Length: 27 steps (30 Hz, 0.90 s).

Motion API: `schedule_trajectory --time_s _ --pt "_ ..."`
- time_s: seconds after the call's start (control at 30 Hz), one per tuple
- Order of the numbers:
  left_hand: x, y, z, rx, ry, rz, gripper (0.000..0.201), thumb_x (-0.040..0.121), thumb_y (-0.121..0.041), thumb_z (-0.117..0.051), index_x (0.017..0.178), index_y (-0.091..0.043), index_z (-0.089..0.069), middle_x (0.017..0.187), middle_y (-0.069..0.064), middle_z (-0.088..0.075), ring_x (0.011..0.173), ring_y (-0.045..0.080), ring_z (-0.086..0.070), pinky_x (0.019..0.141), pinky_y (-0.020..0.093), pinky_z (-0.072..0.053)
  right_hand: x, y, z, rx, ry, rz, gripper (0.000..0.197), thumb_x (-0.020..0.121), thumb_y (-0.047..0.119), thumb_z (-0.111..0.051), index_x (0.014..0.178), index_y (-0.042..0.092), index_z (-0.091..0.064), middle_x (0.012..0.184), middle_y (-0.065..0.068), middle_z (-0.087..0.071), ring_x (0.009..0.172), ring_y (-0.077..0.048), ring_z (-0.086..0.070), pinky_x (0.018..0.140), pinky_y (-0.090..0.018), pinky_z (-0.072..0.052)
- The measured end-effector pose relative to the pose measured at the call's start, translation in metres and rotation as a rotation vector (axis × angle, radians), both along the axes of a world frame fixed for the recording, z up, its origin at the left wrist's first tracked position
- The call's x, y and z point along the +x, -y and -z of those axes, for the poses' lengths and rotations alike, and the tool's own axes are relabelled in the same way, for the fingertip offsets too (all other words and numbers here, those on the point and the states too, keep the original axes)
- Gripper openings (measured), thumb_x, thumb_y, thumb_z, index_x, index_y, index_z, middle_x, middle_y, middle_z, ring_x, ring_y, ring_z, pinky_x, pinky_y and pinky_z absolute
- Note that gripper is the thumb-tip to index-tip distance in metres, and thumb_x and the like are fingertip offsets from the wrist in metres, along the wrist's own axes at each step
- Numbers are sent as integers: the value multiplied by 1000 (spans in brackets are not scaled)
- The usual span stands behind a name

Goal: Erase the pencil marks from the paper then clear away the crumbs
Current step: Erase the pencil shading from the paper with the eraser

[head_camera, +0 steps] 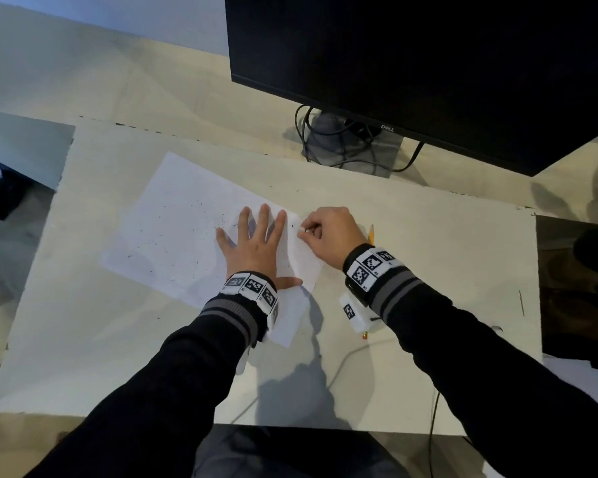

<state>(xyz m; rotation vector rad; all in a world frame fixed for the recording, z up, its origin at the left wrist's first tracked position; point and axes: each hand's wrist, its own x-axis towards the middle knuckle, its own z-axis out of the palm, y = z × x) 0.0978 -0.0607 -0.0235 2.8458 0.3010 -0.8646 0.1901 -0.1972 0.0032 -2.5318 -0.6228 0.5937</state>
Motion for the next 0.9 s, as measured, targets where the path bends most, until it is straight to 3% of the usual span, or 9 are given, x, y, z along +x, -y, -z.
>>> schedule_trajectory --time_s 0.1,0.23,0.37,0.47,0.53,0.7,0.83,0.9 --pt "-1 1 1 -21 -1 -5 130 66 -89 -53 150 -33 29 161 -2 25 149 33 19 112 72 -11 5 0 6 56 19 171 12 86 22 -71 93 13 -76 78 3 -67 70 -12 -59 79 -30 -55" --pt "-1 0 2 -15 10 -6 129 67 -89 -52 149 -32 31 161 -1 27 148 33 20 112 72 -10 -16 -7 3 54 0 -38 10 87 20 -70 93 14 -75 75 10 -59 69 -9 -54 75 -26 -50" --pt "-2 0 0 -26 -5 0 129 68 -88 -52 149 -31 30 161 0 27 148 34 21 111 73 -10 11 -8 6 12 38 117 11 86 22 -71 93 15 -75 81 4 -67 75 -14 -59 80 -31 -53" --pt "-1 0 1 -24 -4 2 129 68 -89 -51 149 -31 31 161 0 27 148 35 21 111 73 -11 3 -12 5 46 -2 53 11 85 21 -73 92 14 -75 80 2 -68 72 -12 -59 78 -33 -56" --pt "0 -1 1 -21 -10 2 129 67 -89 -51 148 -31 32 161 0 27 148 35 21 111 73 -10 -4 -11 3 41 -35 3 10 85 20 -72 93 14 -75 79 4 -66 70 -9 -57 78 -31 -55" --pt "-1 -1 -1 -45 -26 -3 129 67 -89 -51 150 -31 30 161 0 27 148 35 22 111 73 -7 17 -11 6 24 18 157 12 84 22 -73 93 15 -76 82 2 -69 73 -12 -60 82 -30 -55" --pt "0 -1 -1 -56 -26 -13 129 68 -86 -55 150 -32 28 161 0 26 148 34 22 111 74 -8 -3 -14 2 35 -10 52 10 85 21 -72 92 15 -75 77 6 -65 68 -7 -57 77 -27 -55" --pt "1 -1 -3 -56 -33 -8 129 68 -86 -55 151 -32 27 162 0 25 148 34 22 110 74 -8 5 -12 2 31 3 155 10 86 21 -72 92 14 -75 77 5 -66 68 -7 -57 76 -24 -54"
